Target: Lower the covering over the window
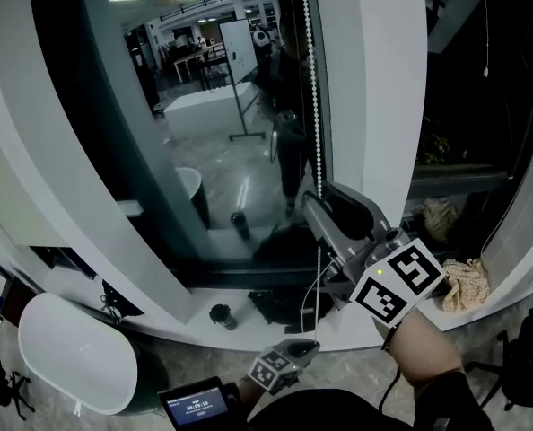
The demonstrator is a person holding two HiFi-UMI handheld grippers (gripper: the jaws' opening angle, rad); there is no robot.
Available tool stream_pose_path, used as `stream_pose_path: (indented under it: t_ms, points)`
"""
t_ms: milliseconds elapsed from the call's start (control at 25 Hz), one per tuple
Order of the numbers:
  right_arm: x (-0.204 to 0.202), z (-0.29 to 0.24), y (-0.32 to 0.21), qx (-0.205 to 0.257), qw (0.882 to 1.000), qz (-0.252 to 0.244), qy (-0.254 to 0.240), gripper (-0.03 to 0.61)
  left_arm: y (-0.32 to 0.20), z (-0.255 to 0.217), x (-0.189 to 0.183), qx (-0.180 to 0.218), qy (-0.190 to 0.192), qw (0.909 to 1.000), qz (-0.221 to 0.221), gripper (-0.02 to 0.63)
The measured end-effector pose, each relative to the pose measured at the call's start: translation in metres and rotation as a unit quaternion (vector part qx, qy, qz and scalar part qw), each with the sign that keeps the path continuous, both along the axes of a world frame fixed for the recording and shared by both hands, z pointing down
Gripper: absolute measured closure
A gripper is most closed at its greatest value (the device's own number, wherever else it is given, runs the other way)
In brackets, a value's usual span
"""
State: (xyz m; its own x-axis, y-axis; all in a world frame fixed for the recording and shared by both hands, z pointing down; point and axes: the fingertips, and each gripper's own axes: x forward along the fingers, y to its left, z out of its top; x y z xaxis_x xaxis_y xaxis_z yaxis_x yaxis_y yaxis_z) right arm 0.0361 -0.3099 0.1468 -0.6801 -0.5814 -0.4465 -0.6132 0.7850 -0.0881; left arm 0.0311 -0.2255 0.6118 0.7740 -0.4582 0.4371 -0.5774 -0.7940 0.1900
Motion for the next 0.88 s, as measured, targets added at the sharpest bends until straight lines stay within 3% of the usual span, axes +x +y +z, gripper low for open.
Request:
stream_pose_path:
  t_ms: [80, 160, 240, 320, 400, 480, 600, 720, 880]
  points:
    - [-0.006, -0.004, 0.000, 0.014, 1.000, 0.005, 0.012, 0.558, 0.007, 0.005, -0.007, -0.014, 0.004, 0.9999, 0.007, 0.604]
    - [-0.011, -0.004, 0.010, 0.072, 0.995, 0.049, 0.049, 0.563, 0.013, 0.007, -0.015, -0.028, 0.018, 0.9994, 0.014, 0.604]
    - [-0.017, -0.006, 0.025, 0.157, 0.973, 0.126, 0.111, 0.565, 0.016, 0.000, -0.025, -0.037, 0.039, 0.9982, 0.027, 0.603]
    - [-0.024, 0.007, 0.025, 0.174, 0.957, 0.162, 0.164, 0.565, 0.013, -0.015, -0.034, -0.031, 0.078, 0.9955, 0.043, 0.600]
    - [-0.027, 0.040, 0.014, 0.136, 0.959, 0.152, 0.197, 0.566, 0.004, -0.040, -0.045, -0.019, 0.139, 0.9891, 0.044, 0.598]
    - [-0.025, 0.086, 0.002, 0.103, 0.953, 0.162, 0.236, 0.566, -0.008, -0.069, -0.062, -0.008, 0.194, 0.9804, 0.030, 0.598]
    - [-0.019, 0.163, -0.004, 0.032, 0.943, 0.175, 0.282, 0.565, -0.028, -0.100, -0.108, 0.027, 0.248, 0.9682, -0.018, 0.597]
    - [-0.014, 0.222, -0.006, -0.038, 0.945, 0.168, 0.277, 0.565, -0.043, -0.143, -0.147, 0.077, 0.282, 0.9555, -0.044, 0.597]
    - [-0.013, 0.271, -0.008, -0.109, 0.951, 0.143, 0.251, 0.565, -0.048, -0.221, -0.137, 0.134, 0.298, 0.9448, -0.025, 0.595]
